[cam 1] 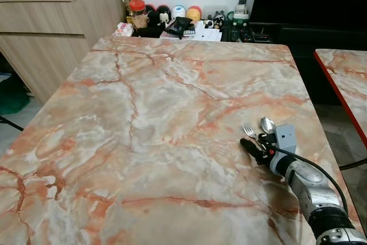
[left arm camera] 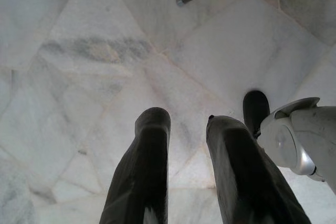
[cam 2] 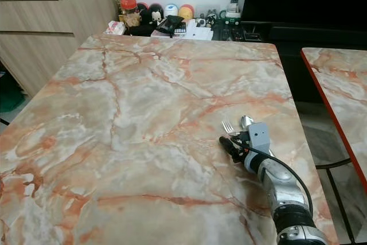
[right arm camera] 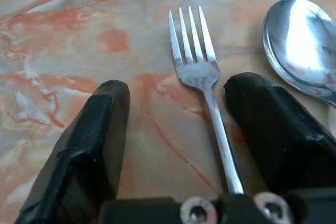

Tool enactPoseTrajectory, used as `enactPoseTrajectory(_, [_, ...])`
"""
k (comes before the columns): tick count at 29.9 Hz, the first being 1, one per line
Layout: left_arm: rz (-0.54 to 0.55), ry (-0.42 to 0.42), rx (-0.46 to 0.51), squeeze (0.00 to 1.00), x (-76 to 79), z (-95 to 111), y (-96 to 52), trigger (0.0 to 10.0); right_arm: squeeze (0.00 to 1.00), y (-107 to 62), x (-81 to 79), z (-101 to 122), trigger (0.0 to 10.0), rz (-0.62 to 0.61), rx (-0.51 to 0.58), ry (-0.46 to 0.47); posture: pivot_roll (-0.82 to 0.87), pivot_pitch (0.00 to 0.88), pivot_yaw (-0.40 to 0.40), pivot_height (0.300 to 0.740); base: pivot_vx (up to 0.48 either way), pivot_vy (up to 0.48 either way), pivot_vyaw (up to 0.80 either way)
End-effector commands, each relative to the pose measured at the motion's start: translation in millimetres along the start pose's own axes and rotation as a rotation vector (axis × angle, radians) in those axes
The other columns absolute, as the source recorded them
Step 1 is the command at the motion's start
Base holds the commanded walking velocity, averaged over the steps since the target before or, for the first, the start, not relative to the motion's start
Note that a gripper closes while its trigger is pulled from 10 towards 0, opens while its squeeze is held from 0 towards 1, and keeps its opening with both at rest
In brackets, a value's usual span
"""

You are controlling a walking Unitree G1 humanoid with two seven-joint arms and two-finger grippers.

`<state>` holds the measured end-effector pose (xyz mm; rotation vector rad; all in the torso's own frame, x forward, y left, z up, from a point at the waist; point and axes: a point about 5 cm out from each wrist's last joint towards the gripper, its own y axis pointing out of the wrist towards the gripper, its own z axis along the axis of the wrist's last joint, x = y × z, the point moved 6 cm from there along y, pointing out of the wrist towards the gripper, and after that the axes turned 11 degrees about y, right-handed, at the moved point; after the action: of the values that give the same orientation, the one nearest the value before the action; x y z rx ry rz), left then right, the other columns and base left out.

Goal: Setting the table

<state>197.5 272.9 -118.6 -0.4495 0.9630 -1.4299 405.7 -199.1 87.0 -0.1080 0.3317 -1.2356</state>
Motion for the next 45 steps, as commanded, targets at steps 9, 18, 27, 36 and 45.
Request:
enactPoseTrajectory(9, [-0.014, -0.007, -0.040, 0.00, 1.1, -12.8, -2.8, 10.0, 0.00, -7.3, -2.1, -39.3, 0.0, 0.039, -0.161, -0.053, -0.01, 0.103, 0.045, 0.740, 0.000, 0.000, 0.00])
enactPoseTrajectory(18, [-0.029, -0.009, -0.043, 0.00, 5.8, -12.4, -2.1, 10.0, 0.00, -8.9, -3.8, -45.5, 0.0, 0.046, -0.179, -0.071, -0.01, 0.095, 0.039, 0.740, 0.000, 0.000, 0.00])
enactPoseTrajectory(27, [-0.040, -0.010, -0.052, 0.00, 9.1, -13.9, -2.0, 10.0, 0.00, -6.7, -9.0, -47.0, 0.0, 0.054, -0.177, -0.071, 0.00, 0.079, 0.037, 0.740, 0.000, 0.000, 0.00])
enactPoseTrajectory(36, [-0.047, -0.004, -0.060, 0.00, 9.3, -14.4, -1.9, 10.0, 0.00, -3.2, -16.2, -44.7, 0.0, 0.063, -0.160, -0.068, -0.01, 0.095, 0.036, 0.740, 0.000, 0.000, 0.00])
enactPoseTrajectory(45, [-0.051, -0.005, -0.067, 0.00, 11.0, -16.5, -2.2, 10.0, 0.00, -0.5, -23.9, -36.1, 0.0, 0.051, -0.083, -0.031, 0.00, 0.102, 0.034, 0.740, 0.000, 0.000, 0.00])
